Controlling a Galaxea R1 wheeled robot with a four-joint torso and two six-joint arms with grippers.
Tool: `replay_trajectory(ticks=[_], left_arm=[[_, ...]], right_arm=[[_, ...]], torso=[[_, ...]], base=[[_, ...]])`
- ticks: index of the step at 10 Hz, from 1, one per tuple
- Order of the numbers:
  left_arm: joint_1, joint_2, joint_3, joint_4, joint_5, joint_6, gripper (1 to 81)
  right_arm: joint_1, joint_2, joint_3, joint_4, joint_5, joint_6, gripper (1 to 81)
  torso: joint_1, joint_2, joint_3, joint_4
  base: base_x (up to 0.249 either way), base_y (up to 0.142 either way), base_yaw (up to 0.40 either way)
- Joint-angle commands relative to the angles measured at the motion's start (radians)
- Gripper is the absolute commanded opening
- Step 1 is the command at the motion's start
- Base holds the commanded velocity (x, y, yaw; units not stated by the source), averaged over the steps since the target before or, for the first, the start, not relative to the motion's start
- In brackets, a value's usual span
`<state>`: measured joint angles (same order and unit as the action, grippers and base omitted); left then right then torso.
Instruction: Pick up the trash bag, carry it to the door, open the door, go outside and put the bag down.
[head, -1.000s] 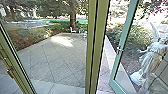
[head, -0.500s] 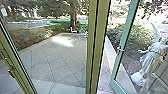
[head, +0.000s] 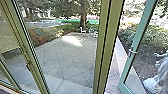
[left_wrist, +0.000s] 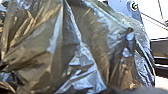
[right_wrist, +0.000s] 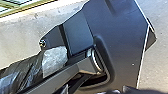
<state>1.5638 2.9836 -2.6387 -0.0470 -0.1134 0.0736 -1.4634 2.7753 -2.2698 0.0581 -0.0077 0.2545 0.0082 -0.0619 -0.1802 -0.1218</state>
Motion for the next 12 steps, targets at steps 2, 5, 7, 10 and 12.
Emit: replay_trajectory(ticks=[2, 5, 7, 10, 12], left_arm=[[-0.032, 0.006, -0.006, 0.013, 0.058, 0.003, 1.0], [-0.032, 0.012, -0.009, 0.013, 0.058, 0.003, 1.0], [-0.034, 0.016, -0.012, 0.013, 0.058, 0.003, 1.0], [-0.038, 0.035, -0.057, 0.013, 0.058, 0.002, 1.0], [-0.038, 0.052, -0.093, 0.009, 0.058, 0.002, 1.0]], right_arm=[[0.010, 0.064, -0.118, -0.011, -0.058, -0.001, 81.1], [0.007, 0.167, -0.284, -0.015, -0.058, -0.007, 81.1], [0.001, 0.187, -0.301, -0.032, -0.045, -0.006, 81.1], [-0.010, 0.212, -0.313, -0.086, -0.028, -0.004, 81.1], [-0.010, 0.252, -0.374, -0.095, -0.028, -0.004, 81.1]], torso=[[0.000, 0.000, 0.063, -0.001], [0.000, 0.000, 0.033, -0.001], [-0.001, -0.001, 0.082, -0.001], [-0.002, -0.002, 0.092, -0.001], [-0.002, -0.002, 0.092, -0.001]], base=[[0.000, 0.000, 0.000], [0.000, 0.000, 0.000], [0.000, 0.000, 0.000], [0.000, 0.000, 0.000], [0.000, 0.000, 0.000]])
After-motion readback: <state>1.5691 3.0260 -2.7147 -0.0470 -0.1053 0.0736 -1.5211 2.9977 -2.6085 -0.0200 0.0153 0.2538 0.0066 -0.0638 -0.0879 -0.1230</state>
